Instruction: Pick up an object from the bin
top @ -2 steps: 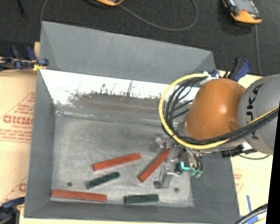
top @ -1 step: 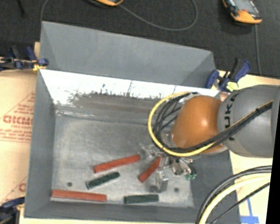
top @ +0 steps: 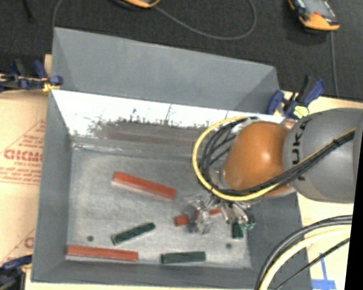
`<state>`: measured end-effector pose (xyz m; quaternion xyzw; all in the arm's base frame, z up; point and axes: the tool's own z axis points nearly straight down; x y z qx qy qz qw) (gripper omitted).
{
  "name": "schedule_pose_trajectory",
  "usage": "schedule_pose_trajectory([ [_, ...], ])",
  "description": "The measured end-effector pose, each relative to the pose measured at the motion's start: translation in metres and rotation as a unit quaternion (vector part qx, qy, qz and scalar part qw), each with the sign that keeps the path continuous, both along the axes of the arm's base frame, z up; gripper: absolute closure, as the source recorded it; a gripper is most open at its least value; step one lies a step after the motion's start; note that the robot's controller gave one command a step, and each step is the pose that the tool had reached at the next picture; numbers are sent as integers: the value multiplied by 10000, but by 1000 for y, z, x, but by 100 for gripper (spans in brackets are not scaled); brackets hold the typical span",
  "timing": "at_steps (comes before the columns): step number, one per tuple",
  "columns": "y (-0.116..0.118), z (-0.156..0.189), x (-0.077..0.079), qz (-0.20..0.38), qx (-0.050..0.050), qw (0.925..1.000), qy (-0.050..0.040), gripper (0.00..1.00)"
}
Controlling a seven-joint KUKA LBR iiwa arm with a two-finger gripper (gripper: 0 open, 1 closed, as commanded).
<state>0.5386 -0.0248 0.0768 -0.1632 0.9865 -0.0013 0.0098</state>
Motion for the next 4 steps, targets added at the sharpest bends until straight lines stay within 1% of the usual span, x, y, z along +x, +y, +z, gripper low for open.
schedule_pose_trajectory([
  [1, 40, 135, 30, 41, -2, 10000, 27, 100],
  [2, 39, 130, 28, 25, 2, 10000, 77, 0],
  [3, 98, -5, 19, 993, -3, 9950, 97, 0],
  [4, 97, -2, 20, 972, -5, 9952, 77, 100],
])
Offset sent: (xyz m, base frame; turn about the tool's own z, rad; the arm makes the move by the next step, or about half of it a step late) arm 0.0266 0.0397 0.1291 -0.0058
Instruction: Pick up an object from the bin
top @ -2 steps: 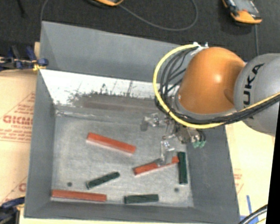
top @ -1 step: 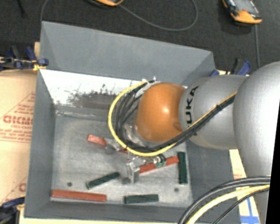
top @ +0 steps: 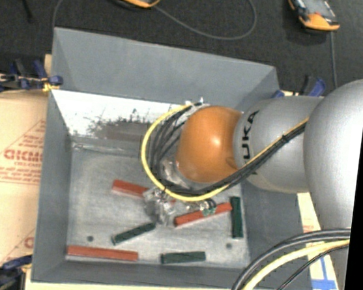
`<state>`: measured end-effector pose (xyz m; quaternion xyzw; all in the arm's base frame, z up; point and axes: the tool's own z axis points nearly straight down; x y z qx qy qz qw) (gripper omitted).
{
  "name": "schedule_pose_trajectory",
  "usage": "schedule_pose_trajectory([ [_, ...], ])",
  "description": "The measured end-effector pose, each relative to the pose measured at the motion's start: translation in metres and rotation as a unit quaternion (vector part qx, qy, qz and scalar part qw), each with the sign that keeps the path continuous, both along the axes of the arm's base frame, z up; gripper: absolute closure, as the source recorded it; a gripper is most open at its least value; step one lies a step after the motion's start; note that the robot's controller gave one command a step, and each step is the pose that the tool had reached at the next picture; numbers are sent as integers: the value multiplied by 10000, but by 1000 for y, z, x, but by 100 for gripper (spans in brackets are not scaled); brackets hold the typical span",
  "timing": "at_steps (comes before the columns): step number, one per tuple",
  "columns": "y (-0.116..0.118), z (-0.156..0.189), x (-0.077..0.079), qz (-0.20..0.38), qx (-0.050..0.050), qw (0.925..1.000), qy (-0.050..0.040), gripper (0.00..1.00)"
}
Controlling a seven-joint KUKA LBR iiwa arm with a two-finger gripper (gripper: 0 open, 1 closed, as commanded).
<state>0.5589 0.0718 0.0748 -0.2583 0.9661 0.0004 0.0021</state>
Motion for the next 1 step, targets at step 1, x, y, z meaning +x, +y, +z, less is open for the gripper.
schedule_pose_trajectory([
  [1, 1, 131, 25, -40, -5, 10000, -52, 100],
])
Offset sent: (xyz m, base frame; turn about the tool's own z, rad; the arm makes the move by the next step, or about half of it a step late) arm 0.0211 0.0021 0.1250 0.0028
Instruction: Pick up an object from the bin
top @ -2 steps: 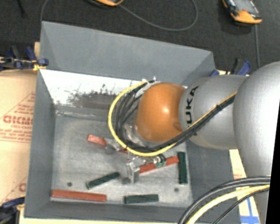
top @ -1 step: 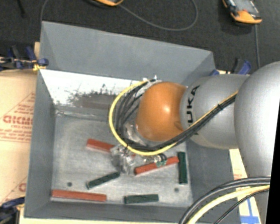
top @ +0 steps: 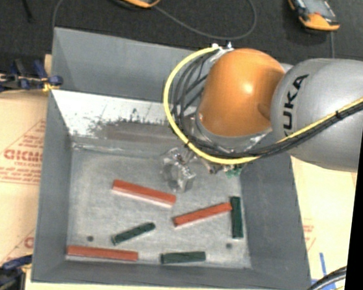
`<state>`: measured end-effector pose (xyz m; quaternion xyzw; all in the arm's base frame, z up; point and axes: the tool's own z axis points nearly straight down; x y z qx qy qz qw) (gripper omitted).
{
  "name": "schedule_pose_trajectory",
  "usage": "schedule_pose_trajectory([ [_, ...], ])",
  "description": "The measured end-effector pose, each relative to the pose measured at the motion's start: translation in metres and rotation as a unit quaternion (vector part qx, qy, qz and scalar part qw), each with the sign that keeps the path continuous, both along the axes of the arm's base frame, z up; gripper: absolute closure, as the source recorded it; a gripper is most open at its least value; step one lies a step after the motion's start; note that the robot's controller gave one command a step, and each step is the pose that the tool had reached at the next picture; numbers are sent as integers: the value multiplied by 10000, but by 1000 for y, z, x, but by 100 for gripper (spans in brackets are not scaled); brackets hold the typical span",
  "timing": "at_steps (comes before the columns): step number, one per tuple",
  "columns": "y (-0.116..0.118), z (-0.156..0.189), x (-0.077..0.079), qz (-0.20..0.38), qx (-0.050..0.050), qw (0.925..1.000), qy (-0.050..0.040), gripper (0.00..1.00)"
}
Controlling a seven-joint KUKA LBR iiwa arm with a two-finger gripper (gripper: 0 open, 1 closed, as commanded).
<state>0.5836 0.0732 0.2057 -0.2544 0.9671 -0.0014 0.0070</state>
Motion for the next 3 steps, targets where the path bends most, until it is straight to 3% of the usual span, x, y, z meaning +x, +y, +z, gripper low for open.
schedule_pose_trajectory([
  [1, 0, -5, -2, -6, 2, 10000, 49, 0],
  [2, 23, -116, -7, 1089, -12, 9940, 81, 0],
  [3, 23, -112, -5, 1071, -6, 9942, 53, 100],
])
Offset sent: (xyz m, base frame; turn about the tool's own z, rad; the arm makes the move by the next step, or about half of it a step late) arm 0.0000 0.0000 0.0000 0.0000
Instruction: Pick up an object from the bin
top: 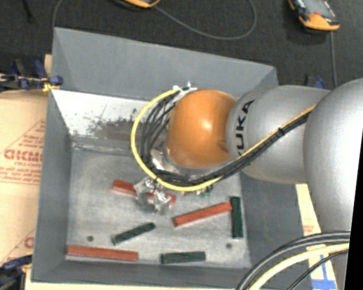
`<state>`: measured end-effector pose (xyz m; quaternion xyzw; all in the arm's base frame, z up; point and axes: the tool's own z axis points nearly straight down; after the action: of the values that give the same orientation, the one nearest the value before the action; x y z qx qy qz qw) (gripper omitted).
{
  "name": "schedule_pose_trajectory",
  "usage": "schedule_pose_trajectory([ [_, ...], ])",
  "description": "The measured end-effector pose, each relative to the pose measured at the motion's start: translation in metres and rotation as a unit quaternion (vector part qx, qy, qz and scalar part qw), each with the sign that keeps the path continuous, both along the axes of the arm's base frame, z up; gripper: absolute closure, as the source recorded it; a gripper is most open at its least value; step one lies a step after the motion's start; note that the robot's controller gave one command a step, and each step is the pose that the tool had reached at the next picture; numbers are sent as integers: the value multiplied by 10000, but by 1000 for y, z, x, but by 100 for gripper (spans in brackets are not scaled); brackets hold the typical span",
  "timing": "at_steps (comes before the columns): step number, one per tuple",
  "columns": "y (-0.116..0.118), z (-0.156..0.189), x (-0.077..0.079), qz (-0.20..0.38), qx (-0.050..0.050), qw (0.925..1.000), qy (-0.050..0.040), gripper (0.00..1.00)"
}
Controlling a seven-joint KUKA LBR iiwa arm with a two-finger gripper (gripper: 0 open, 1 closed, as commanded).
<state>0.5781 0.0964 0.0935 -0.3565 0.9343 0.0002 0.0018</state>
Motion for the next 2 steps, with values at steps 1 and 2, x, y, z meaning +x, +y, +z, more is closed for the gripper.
schedule_pose_trajectory([
  [1, -20, 66, 65, 36, -4, 10000, -59, 100],
  [2, -18, 62, 61, 37, 4, 10000, -2, 0],
])
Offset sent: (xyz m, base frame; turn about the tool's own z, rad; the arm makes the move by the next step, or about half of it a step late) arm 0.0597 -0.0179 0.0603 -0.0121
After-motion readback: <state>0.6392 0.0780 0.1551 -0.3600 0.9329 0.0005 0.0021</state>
